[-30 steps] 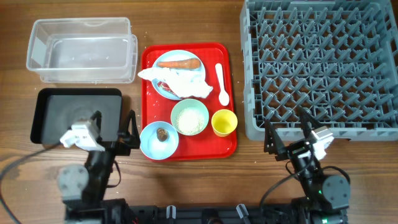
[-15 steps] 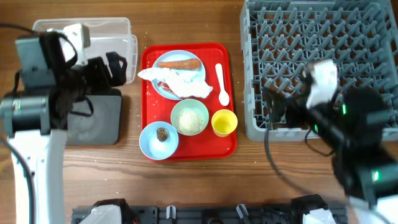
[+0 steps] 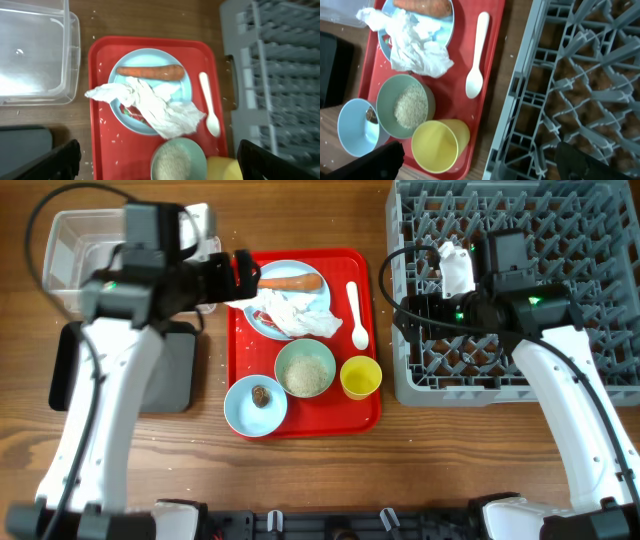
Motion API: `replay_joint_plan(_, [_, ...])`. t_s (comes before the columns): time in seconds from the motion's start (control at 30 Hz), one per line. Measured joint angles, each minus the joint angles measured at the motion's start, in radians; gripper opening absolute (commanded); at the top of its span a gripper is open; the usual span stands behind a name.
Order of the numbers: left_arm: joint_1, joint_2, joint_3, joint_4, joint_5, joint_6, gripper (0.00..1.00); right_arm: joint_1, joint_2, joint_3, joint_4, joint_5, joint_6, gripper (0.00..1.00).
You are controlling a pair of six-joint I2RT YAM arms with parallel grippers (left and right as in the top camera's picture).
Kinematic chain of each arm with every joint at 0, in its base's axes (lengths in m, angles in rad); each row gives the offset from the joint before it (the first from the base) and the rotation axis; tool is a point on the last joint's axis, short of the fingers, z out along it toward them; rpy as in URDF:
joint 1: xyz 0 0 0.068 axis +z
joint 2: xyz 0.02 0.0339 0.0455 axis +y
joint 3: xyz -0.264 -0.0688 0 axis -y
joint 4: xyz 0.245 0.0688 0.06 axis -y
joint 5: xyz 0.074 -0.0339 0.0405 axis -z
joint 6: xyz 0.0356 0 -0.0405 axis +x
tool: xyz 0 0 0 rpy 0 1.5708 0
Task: Sort waste into correct bins and load items into the dishwasher rack
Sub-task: 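Grasp the white tissue with the left gripper and drop it in the clear bin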
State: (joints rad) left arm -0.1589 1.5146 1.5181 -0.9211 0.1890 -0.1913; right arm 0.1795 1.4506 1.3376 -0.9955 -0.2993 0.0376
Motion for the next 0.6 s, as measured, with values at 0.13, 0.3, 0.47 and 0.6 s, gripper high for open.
replay_joint_plan(0.13, [-0.127, 0.231, 0.005, 0.067, -0.134, -0.116, 1.00, 0.000, -0.012, 0.000, -0.041, 0.000, -0.002, 0.94])
replay_joint_plan(0.3, [-0.184, 0.455, 0.005, 0.169, -0.179, -0.166, 1.00, 0.000, -0.090, 0.000, -0.046, 0.001, -0.002, 0.95])
replay_joint_plan(0.47, [-0.232, 0.554, 0.005, 0.203, -0.232, -0.165, 1.00, 0.000, -0.152, 0.000, -0.055, 0.008, -0.002, 0.95])
replay_joint_plan(0.6, [-0.232, 0.616, 0.006, 0.216, -0.265, -0.162, 0.92, 0.000, -0.153, 0.000, -0.058, 0.008, -0.002, 0.95])
